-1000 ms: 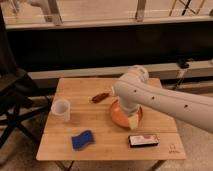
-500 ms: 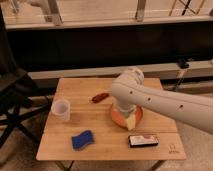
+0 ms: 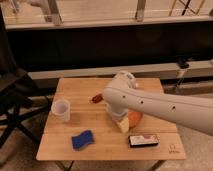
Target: Place the white sponge in the ceramic cup
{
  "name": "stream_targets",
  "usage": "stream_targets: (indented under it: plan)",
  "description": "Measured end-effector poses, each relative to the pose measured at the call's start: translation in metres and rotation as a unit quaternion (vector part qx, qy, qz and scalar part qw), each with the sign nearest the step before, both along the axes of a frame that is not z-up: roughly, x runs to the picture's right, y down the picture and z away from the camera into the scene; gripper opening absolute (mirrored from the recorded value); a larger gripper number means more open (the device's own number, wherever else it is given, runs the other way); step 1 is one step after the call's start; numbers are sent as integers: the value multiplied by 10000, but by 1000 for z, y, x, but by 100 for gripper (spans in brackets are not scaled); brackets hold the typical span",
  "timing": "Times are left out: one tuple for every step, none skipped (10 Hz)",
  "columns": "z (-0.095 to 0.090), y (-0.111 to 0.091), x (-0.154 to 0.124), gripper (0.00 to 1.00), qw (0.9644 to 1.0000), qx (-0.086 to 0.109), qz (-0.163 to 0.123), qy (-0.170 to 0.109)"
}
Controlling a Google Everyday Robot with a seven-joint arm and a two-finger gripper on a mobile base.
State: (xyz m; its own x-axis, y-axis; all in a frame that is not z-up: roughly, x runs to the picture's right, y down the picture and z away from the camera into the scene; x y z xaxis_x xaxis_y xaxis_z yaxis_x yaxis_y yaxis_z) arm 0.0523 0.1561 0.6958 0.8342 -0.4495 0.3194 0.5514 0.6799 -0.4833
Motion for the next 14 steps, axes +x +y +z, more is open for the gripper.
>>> stream_targets:
  plan:
    - [3,3,-1,80,10000,-8,-37,-59]
    - [4,7,-7,80,9999,-37,-92,-138]
    - [4,12,-14,80,9996,-59,-172,-217]
    - [5,16,-20,80,9993,-75,-243,-284]
    - [6,20,-27,80,9988,-98,-324,-352]
    - [8,23,-33,80,9982,-126,-405,-432]
    - [9,25,-38,80,9976,-148,-463,-496]
    - [11,29,-42,80,9970,-175,-513,-557]
    - [13,32,-44,80,9964,-201,-547,-615]
    - [15,35,-48,80,9957,-238,-587,-675]
    - [20,39,-55,80,9948,-278,-631,-756]
    - [26,43,-65,80,9934,-325,-685,-855]
    - [28,46,-70,80,9928,-352,-712,-895]
    - [29,47,-71,80,9921,-370,-745,-938]
